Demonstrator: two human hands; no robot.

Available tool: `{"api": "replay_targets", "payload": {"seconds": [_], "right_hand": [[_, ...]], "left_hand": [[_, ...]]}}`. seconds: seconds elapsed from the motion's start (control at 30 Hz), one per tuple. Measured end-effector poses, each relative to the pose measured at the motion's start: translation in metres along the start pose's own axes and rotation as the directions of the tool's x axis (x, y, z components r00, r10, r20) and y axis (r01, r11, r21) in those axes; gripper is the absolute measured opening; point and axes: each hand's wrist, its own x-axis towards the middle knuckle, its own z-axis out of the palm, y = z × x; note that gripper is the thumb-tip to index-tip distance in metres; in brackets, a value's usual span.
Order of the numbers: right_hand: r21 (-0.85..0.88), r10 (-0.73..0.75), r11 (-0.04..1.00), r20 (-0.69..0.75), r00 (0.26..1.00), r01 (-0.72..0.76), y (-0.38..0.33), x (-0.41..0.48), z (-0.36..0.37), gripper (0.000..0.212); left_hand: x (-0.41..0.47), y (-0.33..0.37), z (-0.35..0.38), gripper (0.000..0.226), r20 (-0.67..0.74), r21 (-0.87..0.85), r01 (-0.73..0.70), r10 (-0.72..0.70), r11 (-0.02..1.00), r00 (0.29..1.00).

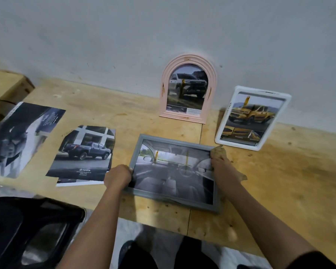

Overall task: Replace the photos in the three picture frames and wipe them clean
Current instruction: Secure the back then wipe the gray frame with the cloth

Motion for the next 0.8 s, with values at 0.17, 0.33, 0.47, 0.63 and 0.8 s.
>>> {"api": "replay_targets", "payload": {"seconds": [0.17,0.33,0.47,0.63,0.8], "right_hand": [[0.122,0.230,0.966,-0.004,0.973,-0.228,-0.002,-0.016,0.018,0.040],[0.189,0.288,0.946,-0.119,0.950,-0.263,-0.023,-0.061,0.027,0.040],[0.215,0.415,0.898,-0.117,0.902,-0.385,-0.041,-0.089,0.033,0.026],[0.277,0.572,0.812,-0.201,0.795,-0.514,-0.064,-0.122,0.056,0.021],[0.363,0.636,0.764,-0.285,0.717,-0.533,-0.105,-0.130,0.062,0.015]], "left_hand": [[0.007,-0.007,0.004,0.030,-0.022,0.067,-0.088,0.090,0.994,0.996],[0.018,-0.016,0.008,0.030,0.004,0.040,-0.223,0.223,0.974,0.975],[0.023,-0.019,0.007,0.036,0.040,-0.056,-0.282,0.284,0.958,0.958],[0.028,-0.023,0.009,0.037,0.070,-0.102,-0.314,0.321,0.944,0.944],[0.032,-0.023,0.009,0.036,0.112,-0.113,-0.324,0.336,0.939,0.935]]}}
